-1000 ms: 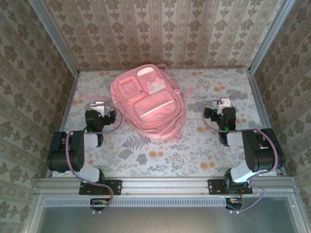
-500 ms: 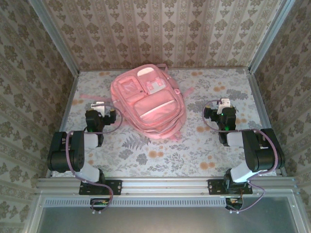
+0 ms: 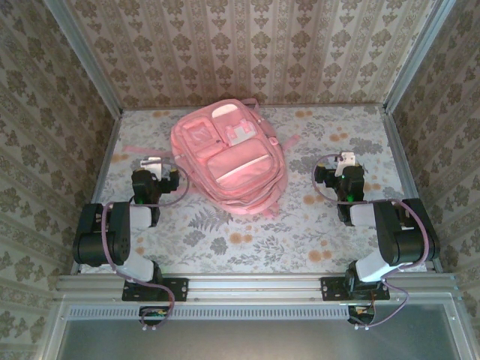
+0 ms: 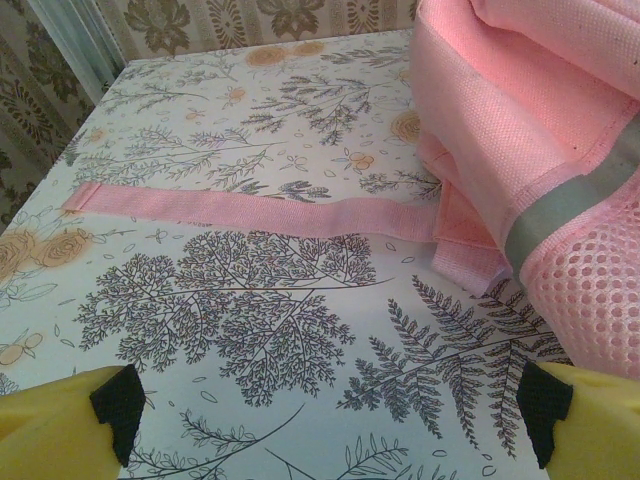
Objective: Pack books, pencil case, and school supplies into a backpack
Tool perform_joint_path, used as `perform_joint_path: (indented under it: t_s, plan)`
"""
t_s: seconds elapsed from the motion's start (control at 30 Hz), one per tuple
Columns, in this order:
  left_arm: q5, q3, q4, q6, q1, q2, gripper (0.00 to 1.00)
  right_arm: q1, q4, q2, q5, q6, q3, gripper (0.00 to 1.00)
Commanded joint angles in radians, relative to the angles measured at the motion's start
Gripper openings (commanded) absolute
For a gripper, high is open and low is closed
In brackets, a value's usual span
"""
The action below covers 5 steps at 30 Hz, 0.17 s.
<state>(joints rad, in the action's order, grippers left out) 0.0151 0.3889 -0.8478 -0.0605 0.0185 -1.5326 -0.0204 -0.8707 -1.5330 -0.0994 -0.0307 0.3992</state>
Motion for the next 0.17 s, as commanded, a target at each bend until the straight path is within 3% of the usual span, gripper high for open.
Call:
perform_joint_path:
  t_s: [0.0,0.13]
  plan:
    - [0.000,0.024,0.007,0.008,0.001,-0.004,1.00,-0.003,0.003,0.004,-0.023,-0.013,0.002,1.00]
    - [0.002,0.021,0.003,0.007,0.002,-0.003,1.00,-0.003,0.003,0.005,-0.021,-0.012,0.001,1.00]
